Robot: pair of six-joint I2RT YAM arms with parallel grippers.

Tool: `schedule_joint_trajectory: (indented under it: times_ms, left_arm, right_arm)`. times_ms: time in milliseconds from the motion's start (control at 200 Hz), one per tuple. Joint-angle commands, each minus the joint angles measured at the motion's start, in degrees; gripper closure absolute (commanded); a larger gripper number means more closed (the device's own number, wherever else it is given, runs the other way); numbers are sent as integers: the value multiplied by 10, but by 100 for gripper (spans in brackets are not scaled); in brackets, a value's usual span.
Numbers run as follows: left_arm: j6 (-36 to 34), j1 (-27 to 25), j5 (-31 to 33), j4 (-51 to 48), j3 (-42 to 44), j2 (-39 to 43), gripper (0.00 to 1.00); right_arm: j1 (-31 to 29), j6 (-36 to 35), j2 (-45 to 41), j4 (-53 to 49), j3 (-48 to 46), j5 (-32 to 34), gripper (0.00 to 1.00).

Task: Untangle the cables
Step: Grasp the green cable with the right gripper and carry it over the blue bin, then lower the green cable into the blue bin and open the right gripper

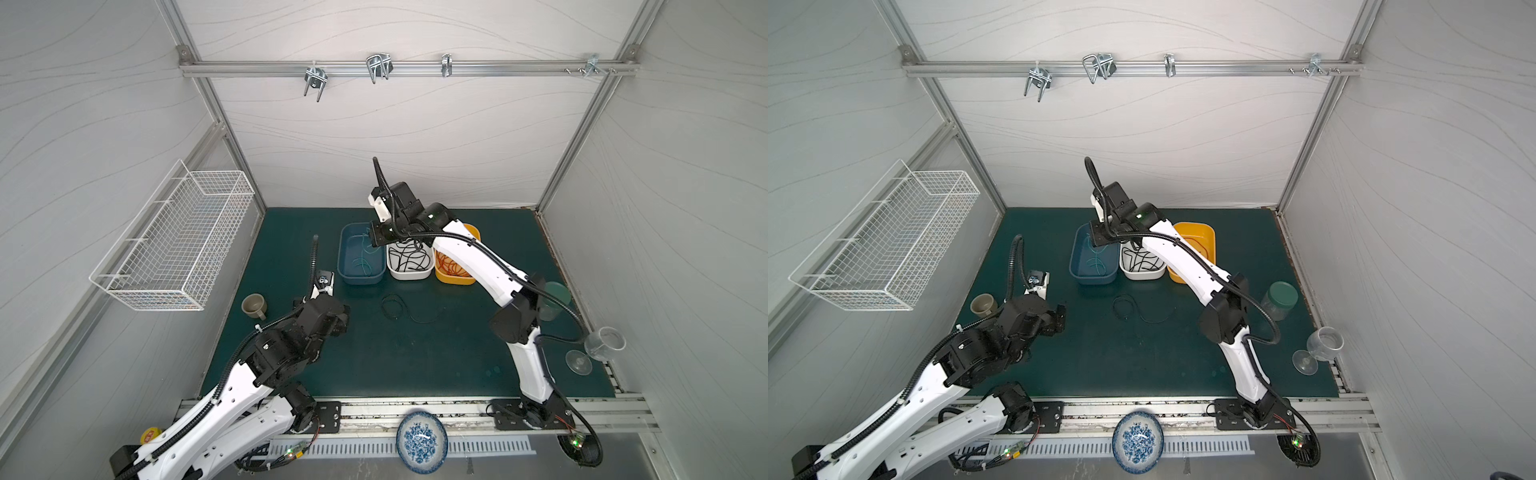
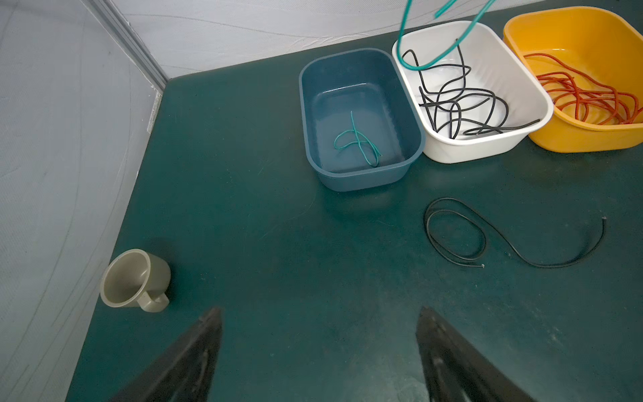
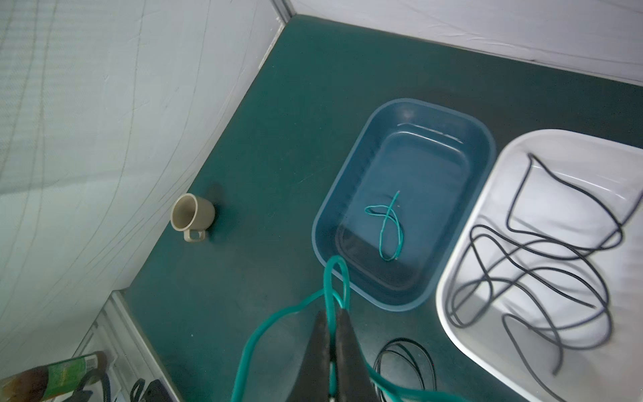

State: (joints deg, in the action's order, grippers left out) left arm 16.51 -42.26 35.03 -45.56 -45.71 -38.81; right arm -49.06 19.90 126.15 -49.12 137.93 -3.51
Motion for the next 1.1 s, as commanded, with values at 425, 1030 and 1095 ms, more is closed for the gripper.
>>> schedule_joint_trajectory:
  times_ms: [425,1030,1095]
  left_arm:
    - [7,14,9,14,-4,15,12]
    - [5,18,3,18,-1,20,13]
    - [5,19,5,20,0,21,13]
  right_arm:
    - [10,-56,129,63,57,-38,100]
    - [17,-60,238,93,82,-44,100]
    - [19,-57,245,96,79,-59,100]
